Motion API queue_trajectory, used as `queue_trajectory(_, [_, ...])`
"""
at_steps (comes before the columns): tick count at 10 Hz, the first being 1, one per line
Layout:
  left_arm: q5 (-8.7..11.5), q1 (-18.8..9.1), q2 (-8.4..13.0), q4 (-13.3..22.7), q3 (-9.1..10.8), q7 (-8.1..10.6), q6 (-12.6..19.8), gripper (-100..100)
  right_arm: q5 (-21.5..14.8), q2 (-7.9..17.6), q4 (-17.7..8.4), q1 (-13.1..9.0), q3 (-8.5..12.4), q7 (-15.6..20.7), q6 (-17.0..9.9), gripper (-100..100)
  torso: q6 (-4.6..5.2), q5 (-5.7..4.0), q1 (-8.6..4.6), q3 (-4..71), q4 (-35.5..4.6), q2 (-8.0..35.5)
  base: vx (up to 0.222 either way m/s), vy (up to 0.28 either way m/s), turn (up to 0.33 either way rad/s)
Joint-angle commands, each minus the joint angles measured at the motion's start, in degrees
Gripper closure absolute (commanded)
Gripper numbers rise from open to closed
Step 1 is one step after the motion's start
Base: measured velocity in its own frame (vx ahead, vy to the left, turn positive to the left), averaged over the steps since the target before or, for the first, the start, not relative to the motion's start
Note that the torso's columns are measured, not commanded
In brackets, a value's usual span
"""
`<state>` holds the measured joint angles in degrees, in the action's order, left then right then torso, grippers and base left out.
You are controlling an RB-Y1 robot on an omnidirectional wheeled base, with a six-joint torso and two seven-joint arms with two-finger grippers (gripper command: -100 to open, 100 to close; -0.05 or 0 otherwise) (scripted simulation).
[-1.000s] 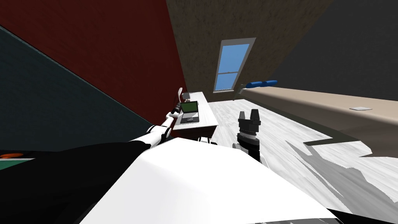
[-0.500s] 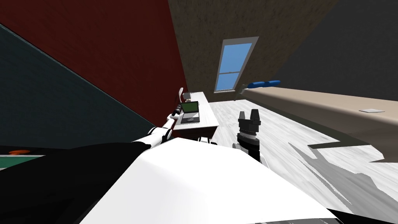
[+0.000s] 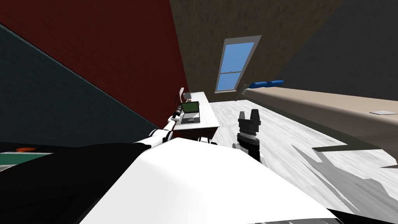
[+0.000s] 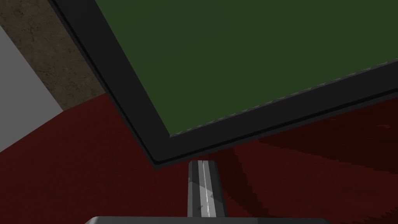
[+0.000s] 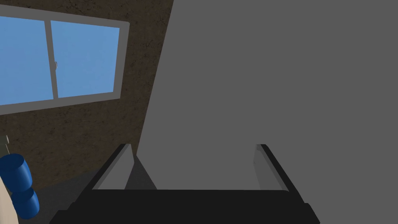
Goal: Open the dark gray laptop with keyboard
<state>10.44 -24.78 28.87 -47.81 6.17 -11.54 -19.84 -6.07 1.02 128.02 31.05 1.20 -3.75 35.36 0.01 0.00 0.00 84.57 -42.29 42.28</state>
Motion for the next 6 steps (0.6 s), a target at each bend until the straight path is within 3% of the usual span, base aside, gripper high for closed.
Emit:
queue_trajectory(1, [-0.5, 1.6, -1.6, -0.1, 0.73, -0.88, -4.9, 100, 0.0, 0.0, 0.0, 0.0, 0.0, 0.0, 0.0, 0, -0.02, 0.01, 0.01, 0.0, 0.0, 0.0, 0.021, 0.002, 0.027])
queue_trajectory(2, [-0.9, 2.9, -2.9, -0.2, 1.33, -1.56, -6.4, 100, 0.0, 0.0, 0.0, 0.0, 0.0, 0.0, 0.0, 0, 0.0, 0.0, -0.01, 0.0, 0.0, 0.0, 0.024, 0.002, 0.052])
queue_trajectory(4, [-0.9, 2.9, -2.9, -0.2, 1.33, -1.56, -8.7, 100, 0.0, 0.0, 0.0, 0.0, 0.0, 0.0, 0.0, 0, 0.01, 0.0, 0.0, 0.0, 0.0, 0.0, 0.015, 0.002, 0.01])
queue_trajectory(5, [-1.3, 4.2, -4.1, -0.3, 1.93, -2.23, -10.7, 100, 0.0, 0.0, 0.0, 0.0, 0.0, 0.0, 0.0, 0, 0.01, 0.0, -0.02, 0.0, 0.0, 0.0, 0.016, 0.003, 0.044])
queue_trajectory(6, [-1.3, 4.2, -4.1, -0.3, 1.93, -2.23, -12.1, 100, 0.0, 0.0, 0.0, 0.0, 0.0, 0.0, 0.0, 0, -0.03, 0.01, 0.0, 0.0, 0.0, 0.0, 0.016, 0.0, 0.036])
